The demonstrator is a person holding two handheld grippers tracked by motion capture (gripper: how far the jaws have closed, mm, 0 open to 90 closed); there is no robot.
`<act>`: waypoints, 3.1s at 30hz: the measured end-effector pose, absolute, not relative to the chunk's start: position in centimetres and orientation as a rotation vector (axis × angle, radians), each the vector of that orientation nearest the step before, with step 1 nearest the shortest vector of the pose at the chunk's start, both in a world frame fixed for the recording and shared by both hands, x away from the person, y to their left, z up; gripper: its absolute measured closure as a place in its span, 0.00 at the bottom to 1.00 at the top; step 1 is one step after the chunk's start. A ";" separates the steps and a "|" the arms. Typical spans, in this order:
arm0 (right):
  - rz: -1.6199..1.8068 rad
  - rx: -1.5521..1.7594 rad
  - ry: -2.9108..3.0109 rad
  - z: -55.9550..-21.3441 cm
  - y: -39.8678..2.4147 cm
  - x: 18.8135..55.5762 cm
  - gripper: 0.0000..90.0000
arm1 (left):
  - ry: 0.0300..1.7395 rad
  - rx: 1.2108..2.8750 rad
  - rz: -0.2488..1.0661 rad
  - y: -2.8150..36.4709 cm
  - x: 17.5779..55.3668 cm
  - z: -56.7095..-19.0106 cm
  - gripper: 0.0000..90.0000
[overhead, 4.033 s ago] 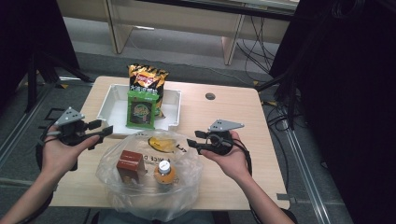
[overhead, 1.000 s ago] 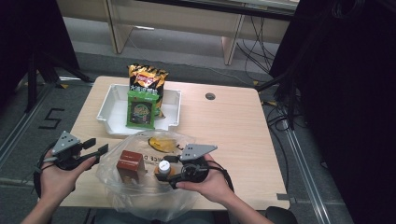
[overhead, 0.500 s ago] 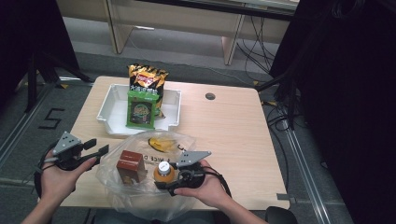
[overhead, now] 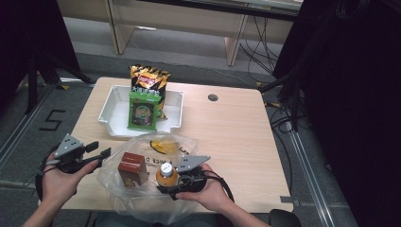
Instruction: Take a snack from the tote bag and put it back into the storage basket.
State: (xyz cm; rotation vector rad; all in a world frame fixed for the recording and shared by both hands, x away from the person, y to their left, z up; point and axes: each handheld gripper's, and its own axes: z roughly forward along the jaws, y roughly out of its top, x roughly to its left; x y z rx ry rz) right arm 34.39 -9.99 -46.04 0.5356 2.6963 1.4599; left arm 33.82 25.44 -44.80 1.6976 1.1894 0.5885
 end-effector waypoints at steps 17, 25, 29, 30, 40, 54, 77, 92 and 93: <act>1.578 0.560 2.650 -43.8 -10.5 35.0 0.36 | 1.185 1.708 0.587 25.3 33.9 -45.0 0.49; 1.618 0.567 2.626 -42.5 -10.7 35.1 0.36 | 1.180 1.706 0.592 25.3 33.9 -44.9 0.49; 1.637 0.571 2.598 -42.0 -10.8 35.4 0.36 | 1.183 1.707 0.593 25.3 33.9 -44.9 0.49; 1.649 0.596 2.597 -41.7 -10.8 35.4 0.36 | 1.180 1.705 0.592 25.3 33.9 -45.0 0.49; 1.695 0.603 2.541 -40.5 -11.0 36.2 0.36 | 1.180 1.705 0.592 25.3 33.9 -45.0 0.49; 1.700 0.604 2.480 -38.6 -11.1 37.4 0.36 | 1.174 1.710 0.593 25.2 33.9 -44.9 0.49; 1.750 0.680 2.384 -36.0 -11.0 40.0 0.36 | 1.169 1.709 0.592 25.1 33.9 -44.9 0.49; 1.730 0.725 2.350 -35.5 -10.5 42.5 0.36 | 1.168 1.707 0.591 25.1 33.9 -44.9 0.49; 1.732 0.747 2.353 -35.6 -10.4 42.5 0.36 | 1.168 1.707 0.591 25.1 33.9 -44.9 0.49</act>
